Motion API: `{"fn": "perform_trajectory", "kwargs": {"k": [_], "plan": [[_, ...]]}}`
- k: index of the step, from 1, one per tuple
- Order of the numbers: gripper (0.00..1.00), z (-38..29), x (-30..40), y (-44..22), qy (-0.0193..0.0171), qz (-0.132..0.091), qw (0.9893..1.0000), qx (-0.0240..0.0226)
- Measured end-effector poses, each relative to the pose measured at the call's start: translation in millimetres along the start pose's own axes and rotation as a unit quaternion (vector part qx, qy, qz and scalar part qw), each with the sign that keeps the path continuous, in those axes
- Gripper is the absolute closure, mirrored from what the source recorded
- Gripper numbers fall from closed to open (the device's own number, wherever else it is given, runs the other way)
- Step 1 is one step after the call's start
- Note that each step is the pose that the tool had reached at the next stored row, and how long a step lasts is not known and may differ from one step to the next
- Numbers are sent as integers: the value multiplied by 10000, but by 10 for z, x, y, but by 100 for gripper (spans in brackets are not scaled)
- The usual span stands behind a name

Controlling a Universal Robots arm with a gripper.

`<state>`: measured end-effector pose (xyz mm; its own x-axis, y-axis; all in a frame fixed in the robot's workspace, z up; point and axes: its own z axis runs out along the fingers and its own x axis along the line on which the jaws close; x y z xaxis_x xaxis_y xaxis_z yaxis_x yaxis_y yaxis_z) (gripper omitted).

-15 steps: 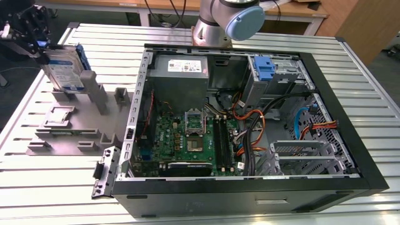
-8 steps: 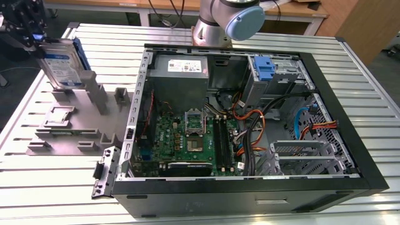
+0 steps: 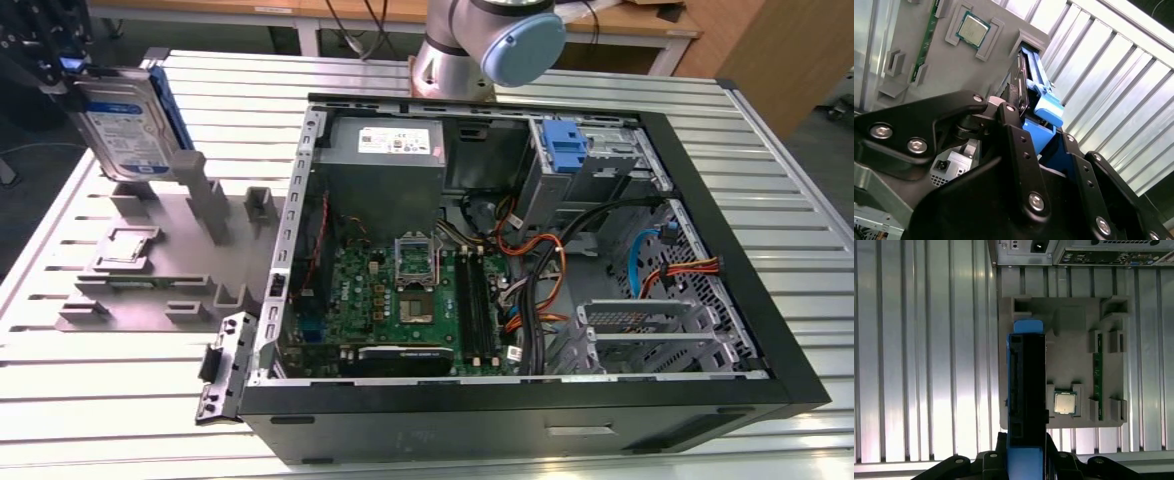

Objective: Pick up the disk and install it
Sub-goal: 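Pick up the disk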

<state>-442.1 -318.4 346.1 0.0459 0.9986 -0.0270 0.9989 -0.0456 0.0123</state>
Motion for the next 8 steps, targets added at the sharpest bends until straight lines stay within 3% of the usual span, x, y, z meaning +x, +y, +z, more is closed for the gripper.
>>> {"fn": "perform_trajectory", "kwargs": {"k": [3, 8], "plan": [[63, -37, -1, 0, 0, 0, 10000, -2], [63, -39, -1, -1, 0, 0, 10000, -3]]}}
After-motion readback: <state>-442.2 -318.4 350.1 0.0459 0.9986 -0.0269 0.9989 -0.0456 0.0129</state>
